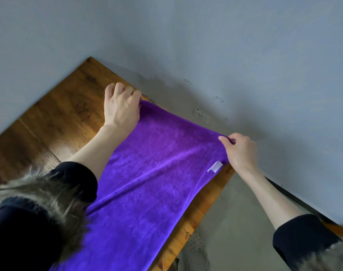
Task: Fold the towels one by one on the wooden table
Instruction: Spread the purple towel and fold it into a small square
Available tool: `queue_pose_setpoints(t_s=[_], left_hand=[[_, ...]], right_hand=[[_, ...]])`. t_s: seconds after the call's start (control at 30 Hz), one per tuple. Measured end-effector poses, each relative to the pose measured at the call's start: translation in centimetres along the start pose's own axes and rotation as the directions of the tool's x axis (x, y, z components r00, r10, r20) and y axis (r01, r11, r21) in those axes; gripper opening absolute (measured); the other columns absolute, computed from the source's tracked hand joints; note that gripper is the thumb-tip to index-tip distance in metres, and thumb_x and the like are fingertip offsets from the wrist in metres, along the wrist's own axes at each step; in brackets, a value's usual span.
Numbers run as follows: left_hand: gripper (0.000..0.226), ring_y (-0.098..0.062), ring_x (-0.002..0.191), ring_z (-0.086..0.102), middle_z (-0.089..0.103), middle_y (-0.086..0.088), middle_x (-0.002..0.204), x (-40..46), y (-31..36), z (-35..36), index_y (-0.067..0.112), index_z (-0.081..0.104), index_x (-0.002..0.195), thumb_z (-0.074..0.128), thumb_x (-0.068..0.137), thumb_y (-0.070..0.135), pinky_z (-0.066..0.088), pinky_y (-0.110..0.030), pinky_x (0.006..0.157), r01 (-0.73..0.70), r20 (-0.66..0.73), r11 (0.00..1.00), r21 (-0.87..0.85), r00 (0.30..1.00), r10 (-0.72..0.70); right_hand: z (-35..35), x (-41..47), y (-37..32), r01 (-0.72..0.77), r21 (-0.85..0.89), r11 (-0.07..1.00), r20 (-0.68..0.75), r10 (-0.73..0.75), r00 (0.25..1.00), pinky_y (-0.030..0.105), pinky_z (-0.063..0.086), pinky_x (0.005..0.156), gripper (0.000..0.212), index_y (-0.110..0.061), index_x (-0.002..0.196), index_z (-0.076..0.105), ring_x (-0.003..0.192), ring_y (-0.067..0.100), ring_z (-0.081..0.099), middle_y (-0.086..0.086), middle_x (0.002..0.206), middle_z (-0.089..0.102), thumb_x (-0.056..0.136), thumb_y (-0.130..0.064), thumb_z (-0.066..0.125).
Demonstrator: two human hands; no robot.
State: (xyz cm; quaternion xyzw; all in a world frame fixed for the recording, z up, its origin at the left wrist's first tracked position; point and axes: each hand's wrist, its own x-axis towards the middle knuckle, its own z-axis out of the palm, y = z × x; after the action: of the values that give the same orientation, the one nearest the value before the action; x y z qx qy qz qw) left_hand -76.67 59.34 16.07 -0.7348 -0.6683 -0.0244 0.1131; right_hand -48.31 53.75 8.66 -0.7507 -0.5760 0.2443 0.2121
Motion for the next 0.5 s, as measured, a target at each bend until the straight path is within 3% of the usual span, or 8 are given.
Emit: queue_pose_setpoints(t_s=[0.07,0.13,0.2,0.27,0.4,0.5], left_hand=[[0.016,-0.037,0.103,0.047,0.062,-0.016,0.102,0.8,0.6,0.6,0.003,0.060,0.101,0.053,0.087,0.010,0.036,-0.047,0.085,0.038,-0.033,0.999,-0.036,0.999,-0.040],[0.019,-0.035,0.105,0.047,0.060,-0.014,0.108,1.2,1.1,1.9,0.006,0.060,0.107,0.051,0.091,0.011,0.039,-0.045,0.083,0.071,0.012,0.994,-0.085,0.997,-0.070],[0.022,-0.032,0.108,0.046,0.060,-0.012,0.111,1.0,1.3,3.8,0.008,0.061,0.108,0.047,0.092,0.008,0.040,-0.043,0.085,0.092,0.094,0.988,-0.127,0.992,-0.081],[0.024,-0.031,0.109,0.047,0.061,-0.012,0.111,0.3,1.2,5.5,0.008,0.064,0.106,0.044,0.093,0.007,0.040,-0.042,0.087,0.135,0.175,0.976,-0.171,0.979,-0.105],[0.022,-0.032,0.109,0.049,0.062,-0.014,0.111,0.0,0.9,7.1,0.007,0.065,0.103,0.046,0.091,0.008,0.044,-0.043,0.084,0.197,0.214,0.952,-0.233,0.966,-0.148],[0.017,-0.032,0.100,0.056,0.064,-0.014,0.106,1.1,0.6,6.9,0.007,0.063,0.100,0.050,0.089,0.011,0.046,-0.039,0.079,0.329,0.200,0.877,-0.349,0.941,-0.273]], right_hand=[[0.1,1.0,0.5,-0.021,0.025,0.999,-0.020,0.022,1.000,0.019,0.020,0.043,0.038,-0.020,0.058,0.041,0.046,0.005,0.037,-0.010,0.049,0.039,0.090,-0.032,0.058],[0.6,2.0,1.3,-0.057,0.050,0.997,0.040,0.055,0.998,0.024,0.031,0.048,0.031,-0.016,0.063,0.050,0.054,0.018,0.047,-0.002,0.057,0.053,0.090,-0.029,0.059],[1.5,2.5,2.5,-0.116,0.041,0.992,0.154,0.108,0.982,0.031,0.045,0.066,0.018,-0.008,0.084,0.065,0.079,0.027,0.059,0.009,0.083,0.067,0.089,-0.024,0.061],[2.2,2.5,3.9,-0.184,0.066,0.981,0.249,0.162,0.955,0.034,0.047,0.081,0.020,-0.005,0.095,0.068,0.093,0.029,0.061,0.012,0.096,0.069,0.087,-0.023,0.062],[2.4,2.4,5.4,-0.301,0.161,0.940,0.322,0.239,0.916,0.033,0.045,0.071,0.017,-0.008,0.081,0.068,0.081,0.029,0.061,0.011,0.080,0.067,0.087,-0.021,0.061],[1.9,2.8,5.2,-0.336,0.200,0.920,0.283,0.274,0.919,0.033,0.044,0.071,0.015,-0.012,0.071,0.065,0.077,0.027,0.059,0.010,0.075,0.064,0.086,-0.015,0.063]])
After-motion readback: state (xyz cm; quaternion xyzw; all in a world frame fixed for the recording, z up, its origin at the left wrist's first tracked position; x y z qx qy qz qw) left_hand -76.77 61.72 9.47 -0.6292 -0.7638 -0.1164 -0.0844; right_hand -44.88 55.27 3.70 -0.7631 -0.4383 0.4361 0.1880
